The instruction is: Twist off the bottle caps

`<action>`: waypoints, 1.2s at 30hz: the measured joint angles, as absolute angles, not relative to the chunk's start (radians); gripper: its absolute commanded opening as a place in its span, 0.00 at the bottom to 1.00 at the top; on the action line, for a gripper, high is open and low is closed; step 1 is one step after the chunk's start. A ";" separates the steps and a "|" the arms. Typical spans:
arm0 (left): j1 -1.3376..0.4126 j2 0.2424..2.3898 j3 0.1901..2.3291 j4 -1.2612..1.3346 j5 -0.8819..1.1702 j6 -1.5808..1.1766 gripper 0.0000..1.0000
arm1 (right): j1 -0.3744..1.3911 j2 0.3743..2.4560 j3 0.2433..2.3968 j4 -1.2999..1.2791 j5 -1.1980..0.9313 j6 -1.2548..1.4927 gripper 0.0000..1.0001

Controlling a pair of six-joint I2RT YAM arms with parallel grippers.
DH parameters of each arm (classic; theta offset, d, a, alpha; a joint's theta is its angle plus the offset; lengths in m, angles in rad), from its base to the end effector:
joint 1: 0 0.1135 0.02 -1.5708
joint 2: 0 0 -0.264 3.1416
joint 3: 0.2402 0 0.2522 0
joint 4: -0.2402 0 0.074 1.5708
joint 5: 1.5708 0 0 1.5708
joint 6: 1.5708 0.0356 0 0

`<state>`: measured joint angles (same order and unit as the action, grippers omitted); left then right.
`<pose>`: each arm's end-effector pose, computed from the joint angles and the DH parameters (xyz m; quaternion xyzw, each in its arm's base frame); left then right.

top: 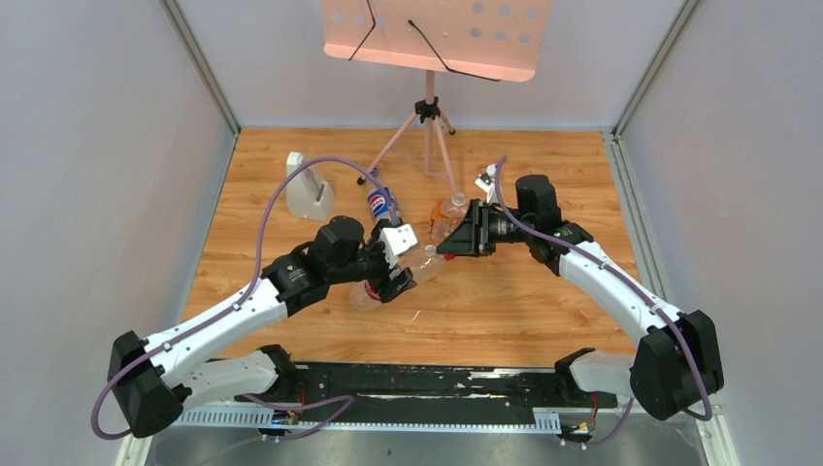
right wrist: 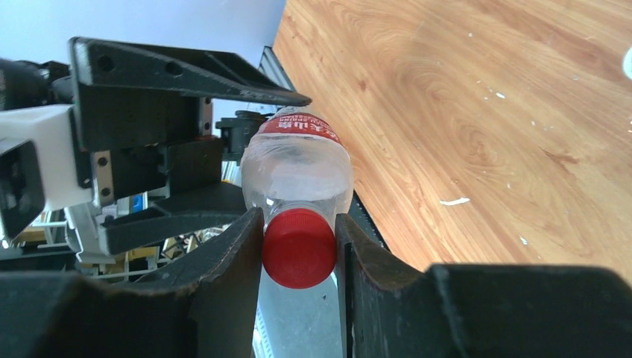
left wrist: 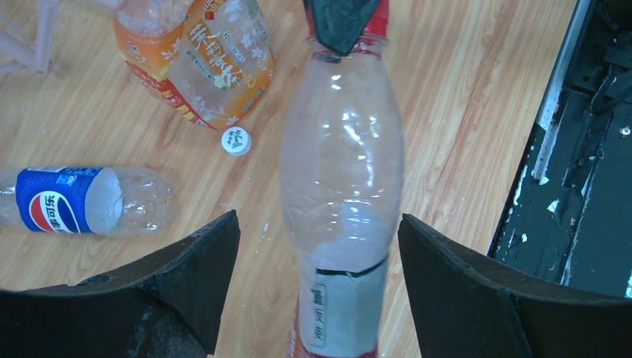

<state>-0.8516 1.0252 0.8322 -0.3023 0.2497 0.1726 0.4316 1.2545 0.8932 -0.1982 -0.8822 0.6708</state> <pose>0.1451 -0.1791 0.2995 0.4732 0.7116 -0.2701 0.4436 0.2339 0.1380 0.2827 -0.1109 0.8101 0.5476 0.1775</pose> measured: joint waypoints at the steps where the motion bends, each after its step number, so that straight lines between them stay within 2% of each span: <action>1: -0.841 1.025 0.830 -0.300 0.258 0.165 0.81 | 0.432 1.254 0.893 -0.191 -0.891 0.678 0.11; 8: -0.781 1.019 0.805 -0.294 0.316 0.118 0.72 | 0.432 1.255 0.893 -0.150 -0.918 0.699 0.12; 16: -0.776 1.004 0.799 -0.304 0.358 0.112 0.32 | 0.431 1.257 0.896 -0.142 -0.927 0.707 0.15; 20: -0.776 1.003 0.799 -0.307 0.355 0.123 0.10 | 0.431 1.257 0.898 -0.138 -0.925 0.706 0.23; 21: -0.776 1.003 0.799 -0.307 0.353 0.124 0.07 | 0.431 1.257 0.898 -0.138 -0.924 0.706 0.27; 22: -0.776 1.003 0.799 -0.306 0.351 0.125 0.02 | 0.431 1.257 0.898 -0.138 -0.923 0.706 0.35; 25: -0.776 1.003 0.799 -0.306 0.345 0.134 0.00 | 0.431 1.257 0.898 -0.139 -0.918 0.704 0.55; 27: -0.776 1.003 0.799 -0.309 0.330 0.140 0.00 | 0.431 1.256 0.898 -0.143 -0.915 0.701 0.61; 31: -0.773 1.007 0.799 -0.326 0.303 0.170 0.00 | 0.418 1.244 0.897 -0.157 -0.908 0.695 0.63; 36: -0.775 1.026 0.802 -0.360 0.300 0.223 0.00 | 0.377 1.211 0.897 -0.161 -0.909 0.690 0.61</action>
<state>-0.7750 1.0264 0.8017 -0.3599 0.2996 0.2234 0.3767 1.2114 0.8970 -0.1612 -0.9092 0.6903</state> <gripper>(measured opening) 0.421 0.626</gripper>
